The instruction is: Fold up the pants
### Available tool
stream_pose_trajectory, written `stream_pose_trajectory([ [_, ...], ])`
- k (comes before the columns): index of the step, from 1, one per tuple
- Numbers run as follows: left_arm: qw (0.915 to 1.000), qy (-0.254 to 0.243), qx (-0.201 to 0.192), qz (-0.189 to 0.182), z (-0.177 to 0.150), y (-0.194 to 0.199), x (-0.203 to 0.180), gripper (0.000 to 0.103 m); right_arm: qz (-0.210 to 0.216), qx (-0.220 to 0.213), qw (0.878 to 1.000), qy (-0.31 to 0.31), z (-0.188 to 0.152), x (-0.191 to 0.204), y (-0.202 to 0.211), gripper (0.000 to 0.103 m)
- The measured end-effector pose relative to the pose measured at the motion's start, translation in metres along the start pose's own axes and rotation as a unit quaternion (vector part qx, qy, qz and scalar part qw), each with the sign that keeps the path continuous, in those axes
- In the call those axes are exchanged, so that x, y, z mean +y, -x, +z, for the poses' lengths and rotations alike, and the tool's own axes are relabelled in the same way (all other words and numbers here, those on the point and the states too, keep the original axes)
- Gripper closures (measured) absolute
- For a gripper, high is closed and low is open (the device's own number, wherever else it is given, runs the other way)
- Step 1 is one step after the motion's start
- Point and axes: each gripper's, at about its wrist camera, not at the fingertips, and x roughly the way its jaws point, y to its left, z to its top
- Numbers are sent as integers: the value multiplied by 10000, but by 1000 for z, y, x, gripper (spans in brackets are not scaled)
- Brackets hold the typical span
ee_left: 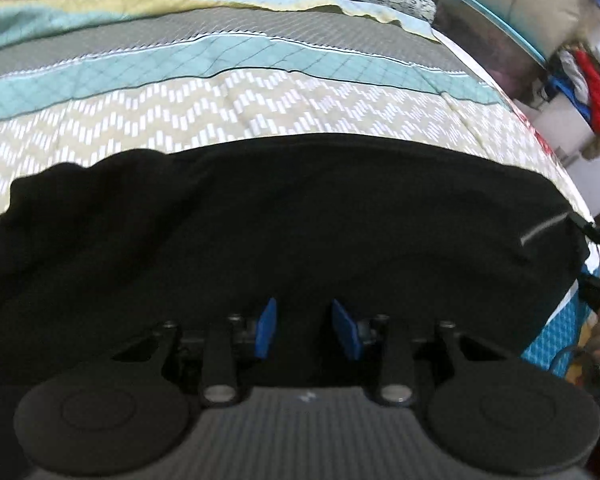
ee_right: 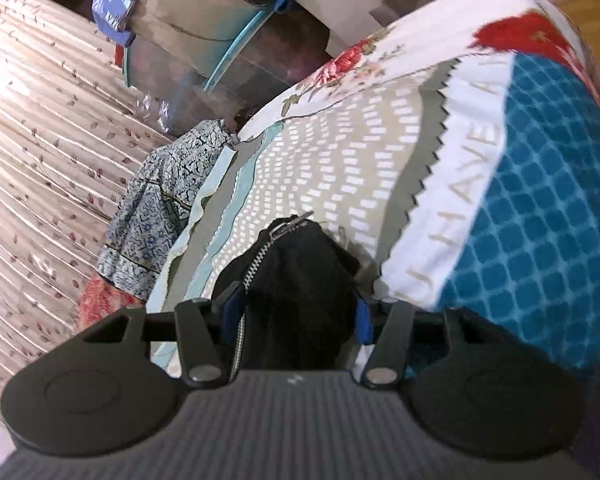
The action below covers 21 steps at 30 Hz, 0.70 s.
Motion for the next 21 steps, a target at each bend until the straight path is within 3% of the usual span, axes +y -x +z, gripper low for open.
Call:
stream_pose_trajectory([
  [7,9998,-108,-89,128,-3,-2,-7,70,-325,-41,9964,785,1,21,-25,41],
  [9,9999,-57,-92,101,-4,-1,-5,70,-347,1,9948,957,0,23,-33,46],
  [11,9999,8,-81,62,-3,1,-4,70,-365,130,9950,916,0,23,-36,72],
  [13,9999,86,-73,20,-3,1,-1,70,-299,79,9951,939,-4,30,-30,86],
  [15,9998,202,-76,-41,-2,2,2,70,-320,-50,9900,1375,-13,47,-19,90],
  [17,9989,421,-95,-160,-1,5,9,70,-127,-131,9809,1936,-25,70,-6,90],
  [19,9970,700,-95,-323,-2,10,17,70,100,-158,9637,2664,-43,95,7,90],
  [21,9938,987,-112,-501,-6,17,27,68,310,-128,9281,3708,-72,125,18,90],
])
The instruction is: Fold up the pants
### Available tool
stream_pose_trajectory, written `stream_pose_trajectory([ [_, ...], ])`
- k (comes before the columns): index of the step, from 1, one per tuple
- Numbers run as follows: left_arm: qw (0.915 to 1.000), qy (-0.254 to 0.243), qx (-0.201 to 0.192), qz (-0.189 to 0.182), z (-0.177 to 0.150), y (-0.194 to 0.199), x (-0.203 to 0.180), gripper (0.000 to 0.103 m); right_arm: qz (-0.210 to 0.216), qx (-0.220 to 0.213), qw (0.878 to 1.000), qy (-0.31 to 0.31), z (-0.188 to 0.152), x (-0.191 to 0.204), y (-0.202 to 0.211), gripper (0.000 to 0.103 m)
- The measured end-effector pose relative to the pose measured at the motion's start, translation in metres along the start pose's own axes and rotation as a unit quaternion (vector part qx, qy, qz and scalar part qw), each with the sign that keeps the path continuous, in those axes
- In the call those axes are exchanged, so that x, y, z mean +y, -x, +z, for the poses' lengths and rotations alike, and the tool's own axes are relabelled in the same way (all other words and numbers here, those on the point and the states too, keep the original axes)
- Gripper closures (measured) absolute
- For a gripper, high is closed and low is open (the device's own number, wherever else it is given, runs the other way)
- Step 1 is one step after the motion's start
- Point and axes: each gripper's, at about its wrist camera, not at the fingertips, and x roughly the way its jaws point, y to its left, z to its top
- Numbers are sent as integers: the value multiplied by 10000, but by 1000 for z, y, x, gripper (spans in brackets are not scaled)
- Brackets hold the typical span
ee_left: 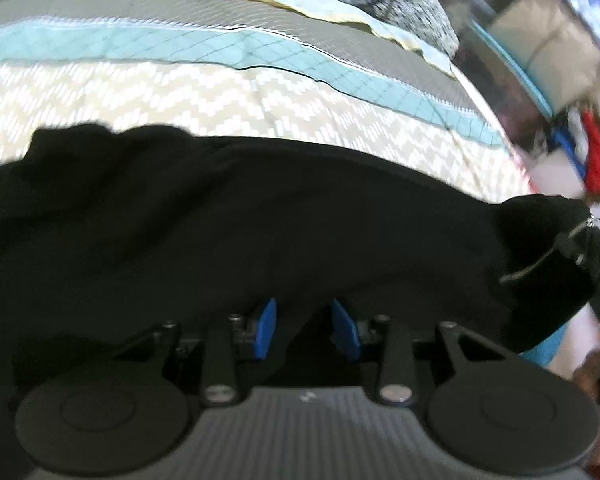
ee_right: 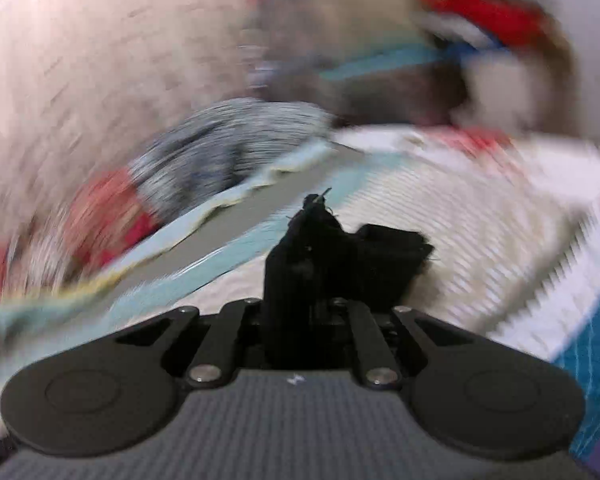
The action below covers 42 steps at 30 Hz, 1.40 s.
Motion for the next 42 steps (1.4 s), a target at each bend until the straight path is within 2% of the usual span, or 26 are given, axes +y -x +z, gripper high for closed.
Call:
stream_pose_trajectory([
  [1,9999,90,-21,-43,-2,4,4,68,108,10,9988,469,-4,18,2,90],
  [3,9997,200,-69,-109,-7,17,11,67,356,95,9874,1540,-18,56,5,90],
  [5,9995,260,-117,-148,-14,29,18,65,619,219,9673,2450,-39,86,6,90],
  [7,9992,310,-166,-204,-24,44,27,64,949,462,9466,3046,-58,105,5,89],
  [9,9988,362,-182,-289,-33,58,37,61,1177,861,9249,3511,-73,117,0,84],
  [10,9985,393,-188,-329,-37,64,42,61,1150,966,9153,3738,-80,122,-3,80],
  [12,9977,474,-238,-421,-47,80,54,59,962,949,9032,4074,-87,127,0,67],
  [13,9974,501,-271,-446,-50,86,59,58,888,885,9016,4139,-87,127,3,57],
  [14,9969,543,-323,-471,-55,94,66,56,876,858,9032,4113,-81,122,6,48],
  [18,9956,747,-349,-439,-54,101,75,55,1043,917,9199,3668,-63,110,19,44],
  [20,9956,715,-296,-523,-45,94,63,56,1056,944,9254,3515,-65,113,22,44],
  [23,9966,270,-174,-762,-23,71,21,53,1015,967,9309,3372,-70,112,25,44],
  [25,9968,43,31,-800,-7,46,-7,29,1031,966,9353,3245,-73,111,24,44],
  [26,9969,29,167,-768,1,32,-18,14,1053,979,9395,3110,-72,109,22,44],
  [27,9970,77,284,-709,9,16,-27,13,1080,990,9435,2973,-71,108,19,45],
  [28,9970,142,366,-666,14,5,-32,13,1162,1013,9476,2797,-69,106,15,50],
  [29,9965,242,467,-650,19,-7,-36,13,1272,1023,9518,2597,-66,104,13,83],
  [30,9958,332,526,-678,23,-14,-37,12,1306,1033,9577,2346,-62,100,11,91],
  [33,9896,821,641,-988,32,-31,-37,3,1336,692,9746,1660,-48,86,20,91],
  [35,9846,990,705,-1253,37,-40,-42,3,1462,545,9758,1532,-45,85,28,92],
  [36,9834,987,708,-1345,41,-44,-47,11,1544,515,9742,1566,-46,87,31,92],
  [37,9835,927,688,-1396,45,-48,-53,25,1591,483,9720,1659,-48,91,34,92],
  [38,9840,846,695,-1407,49,-52,-59,56,1598,449,9701,1770,-50,95,36,92],
  [39,9860,758,683,-1322,54,-55,-64,74,1568,422,9687,1878,-52,99,36,92],
  [40,9868,677,599,-1347,58,-56,-67,84,1516,404,9685,1932,-54,101,37,92],
  [42,9877,455,305,-1466,63,-50,-71,86,1440,388,9706,1892,-54,101,33,92],
])
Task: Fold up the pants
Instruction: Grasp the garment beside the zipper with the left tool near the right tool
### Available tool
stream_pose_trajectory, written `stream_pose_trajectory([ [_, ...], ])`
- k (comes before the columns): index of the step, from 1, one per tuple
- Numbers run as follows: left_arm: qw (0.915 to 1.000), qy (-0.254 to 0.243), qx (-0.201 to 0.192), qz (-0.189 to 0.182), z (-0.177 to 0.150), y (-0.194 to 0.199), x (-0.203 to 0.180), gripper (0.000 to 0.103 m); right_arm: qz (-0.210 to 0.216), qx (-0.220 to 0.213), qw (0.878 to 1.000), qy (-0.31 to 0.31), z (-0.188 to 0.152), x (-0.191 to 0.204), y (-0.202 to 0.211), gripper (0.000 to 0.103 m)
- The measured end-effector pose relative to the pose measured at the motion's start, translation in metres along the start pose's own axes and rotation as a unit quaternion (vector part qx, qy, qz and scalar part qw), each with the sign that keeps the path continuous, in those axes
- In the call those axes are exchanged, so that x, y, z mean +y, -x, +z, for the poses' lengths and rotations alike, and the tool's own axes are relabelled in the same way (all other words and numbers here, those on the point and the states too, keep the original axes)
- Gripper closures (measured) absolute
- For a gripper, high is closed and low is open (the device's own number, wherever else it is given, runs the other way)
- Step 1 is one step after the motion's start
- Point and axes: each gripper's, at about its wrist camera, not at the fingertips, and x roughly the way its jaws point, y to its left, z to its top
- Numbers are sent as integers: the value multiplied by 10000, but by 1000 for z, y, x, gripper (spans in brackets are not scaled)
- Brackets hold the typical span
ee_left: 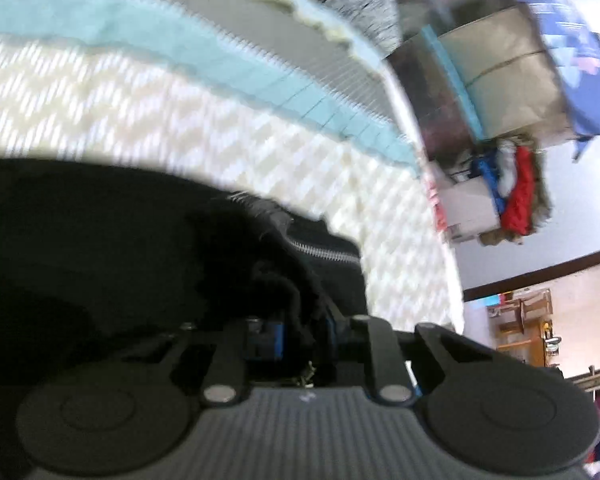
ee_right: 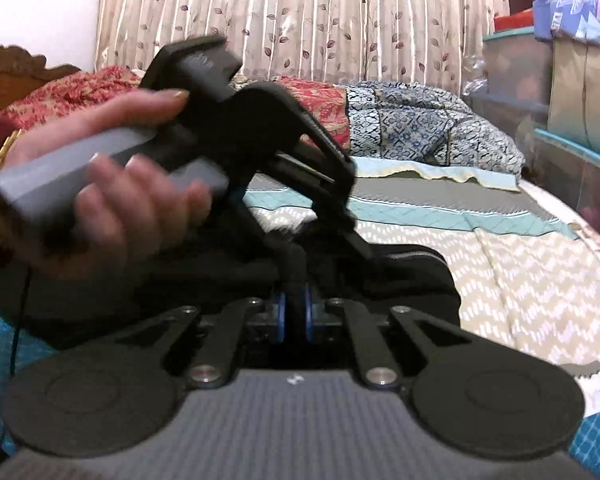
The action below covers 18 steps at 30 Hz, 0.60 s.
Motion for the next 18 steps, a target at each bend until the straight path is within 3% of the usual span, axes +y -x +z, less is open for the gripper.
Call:
stream_pose_trajectory([
  [4,9986,-309,-332,287,-6,6,7,86,53,174,9993,-333,1,-2,-16,92],
  [7,9961,-23,-163,867,-13,-7,37,85,108,739,9957,-541,-7,3,-42,91],
  [9,9975,101,-200,664,-15,-7,48,83,-39,1157,9912,-638,-16,5,-59,91],
  [13,9958,-158,-179,885,-15,-9,32,82,-108,1060,9913,-767,-7,5,-51,87],
  [18,9913,-494,-228,1200,-28,7,22,68,-346,892,9929,-700,-4,13,-24,66],
])
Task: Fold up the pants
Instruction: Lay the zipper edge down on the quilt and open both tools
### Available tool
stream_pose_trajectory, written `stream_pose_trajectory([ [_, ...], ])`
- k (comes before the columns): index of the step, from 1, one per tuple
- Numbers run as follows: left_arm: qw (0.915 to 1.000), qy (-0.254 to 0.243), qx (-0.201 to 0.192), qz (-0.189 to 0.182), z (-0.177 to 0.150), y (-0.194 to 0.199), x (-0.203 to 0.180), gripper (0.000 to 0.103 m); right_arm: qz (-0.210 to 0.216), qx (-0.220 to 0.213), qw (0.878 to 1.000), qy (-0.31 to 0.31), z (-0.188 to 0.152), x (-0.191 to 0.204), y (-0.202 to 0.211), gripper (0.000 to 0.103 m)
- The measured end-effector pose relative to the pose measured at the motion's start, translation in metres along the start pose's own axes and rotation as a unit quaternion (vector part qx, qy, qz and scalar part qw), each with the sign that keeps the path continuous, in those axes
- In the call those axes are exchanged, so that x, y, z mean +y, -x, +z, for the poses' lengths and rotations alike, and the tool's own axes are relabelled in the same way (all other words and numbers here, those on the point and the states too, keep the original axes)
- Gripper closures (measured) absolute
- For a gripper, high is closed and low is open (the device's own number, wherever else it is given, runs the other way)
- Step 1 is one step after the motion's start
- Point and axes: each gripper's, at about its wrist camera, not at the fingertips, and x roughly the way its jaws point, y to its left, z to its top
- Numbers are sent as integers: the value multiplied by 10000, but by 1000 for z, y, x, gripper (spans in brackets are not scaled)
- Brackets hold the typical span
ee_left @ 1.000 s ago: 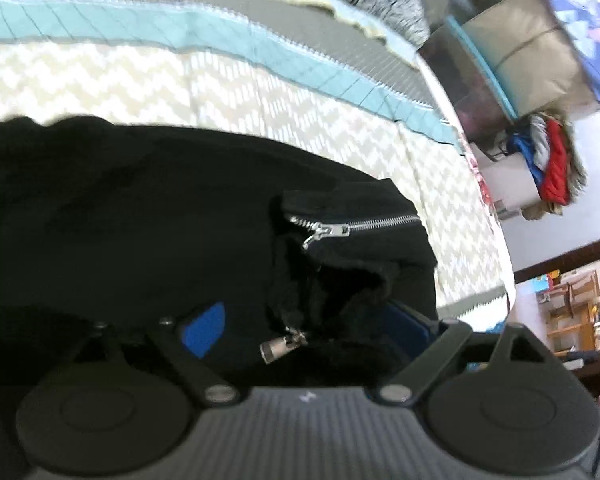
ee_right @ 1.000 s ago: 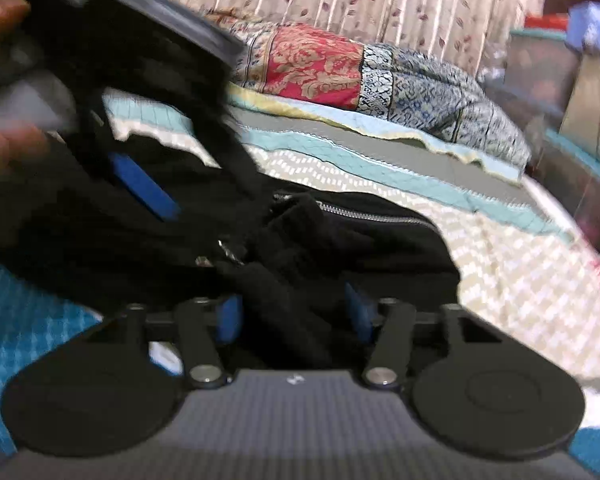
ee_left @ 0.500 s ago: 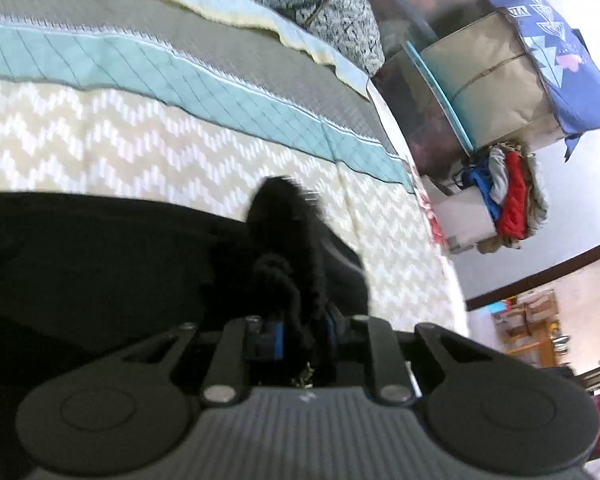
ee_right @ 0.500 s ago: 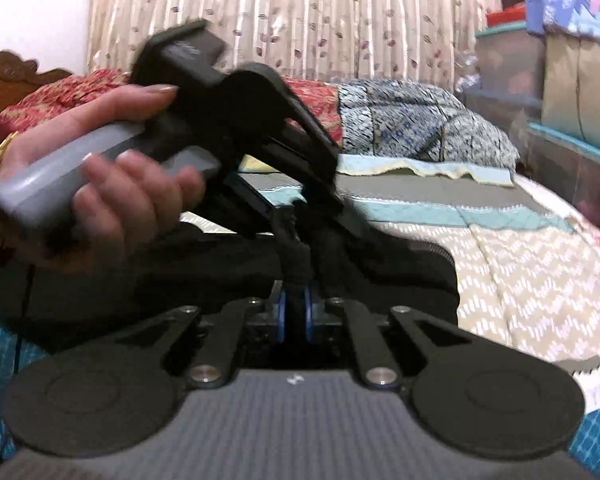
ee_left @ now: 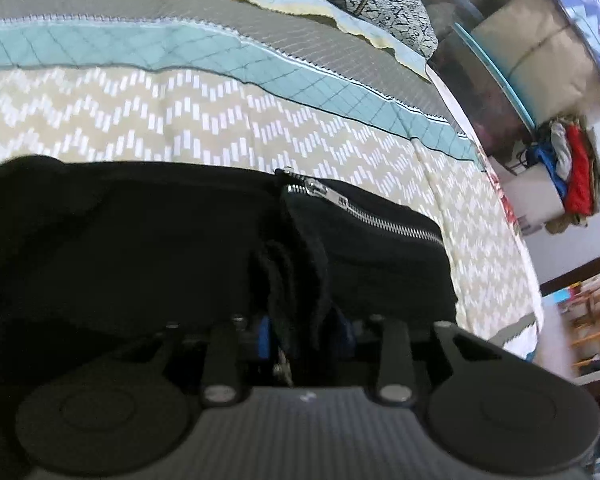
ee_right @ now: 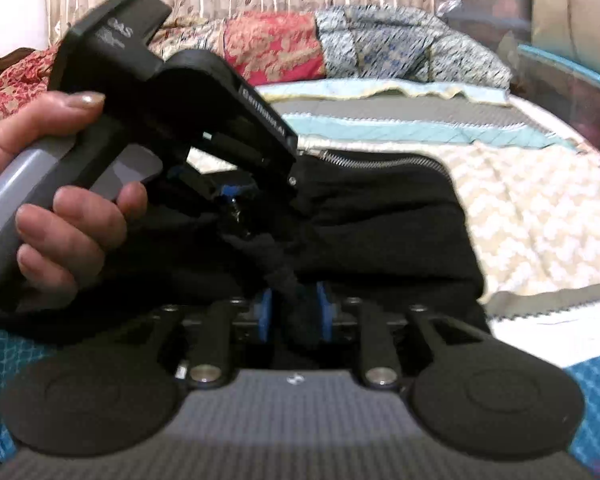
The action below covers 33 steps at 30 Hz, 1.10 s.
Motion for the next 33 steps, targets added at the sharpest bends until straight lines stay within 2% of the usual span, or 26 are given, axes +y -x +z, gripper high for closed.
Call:
stream_pose_trajectory([
  [5,9978,-398,-267,461,-17,31,-9,54,-28,-240,9996,-165,-7,6,33,65],
  [11,9911,-680,-531,1014,-45,73,-3,54,75,-303,9984,-465,-14,14,55,65],
  [21,9835,-542,-757,1548,-81,121,35,54,330,-104,9981,-507,-17,47,59,65],
  [27,9787,-434,-910,1790,-96,144,59,53,568,260,9973,-373,-25,71,50,65],
  [33,9764,-222,-990,1907,-111,161,86,53,593,550,9961,-356,-34,85,45,65],
])
